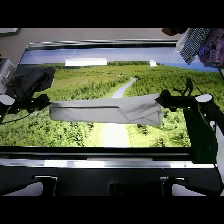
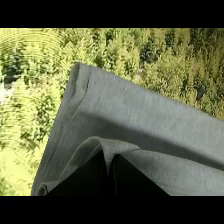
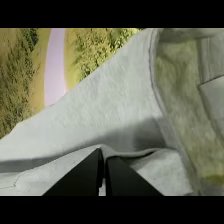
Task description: Fold the clothes and pants, and hang the long-sleeved shirts on hangers.
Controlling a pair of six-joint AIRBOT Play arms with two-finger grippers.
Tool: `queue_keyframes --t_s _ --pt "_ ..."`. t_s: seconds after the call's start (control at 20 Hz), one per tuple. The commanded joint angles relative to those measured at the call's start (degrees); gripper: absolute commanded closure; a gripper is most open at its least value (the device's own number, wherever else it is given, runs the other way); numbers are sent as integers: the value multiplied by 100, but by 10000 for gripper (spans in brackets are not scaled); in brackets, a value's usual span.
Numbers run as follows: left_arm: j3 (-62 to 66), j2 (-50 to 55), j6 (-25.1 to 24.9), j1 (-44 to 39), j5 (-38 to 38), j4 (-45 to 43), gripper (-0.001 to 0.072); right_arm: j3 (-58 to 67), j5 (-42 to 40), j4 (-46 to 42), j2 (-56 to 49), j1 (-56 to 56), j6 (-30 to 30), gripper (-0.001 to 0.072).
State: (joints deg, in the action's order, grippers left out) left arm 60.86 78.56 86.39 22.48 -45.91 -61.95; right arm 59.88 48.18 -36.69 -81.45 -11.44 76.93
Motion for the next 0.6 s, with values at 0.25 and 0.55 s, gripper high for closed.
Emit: queue_keyframes --t_s 0.25,0.55 --pt "656 1099 20 -240 -221 50 677 302 -221 -234 -671 68 345 672" --pt "968 835 87 -240 -417 7 358 782 1012 -883 -413 -570 352 155"
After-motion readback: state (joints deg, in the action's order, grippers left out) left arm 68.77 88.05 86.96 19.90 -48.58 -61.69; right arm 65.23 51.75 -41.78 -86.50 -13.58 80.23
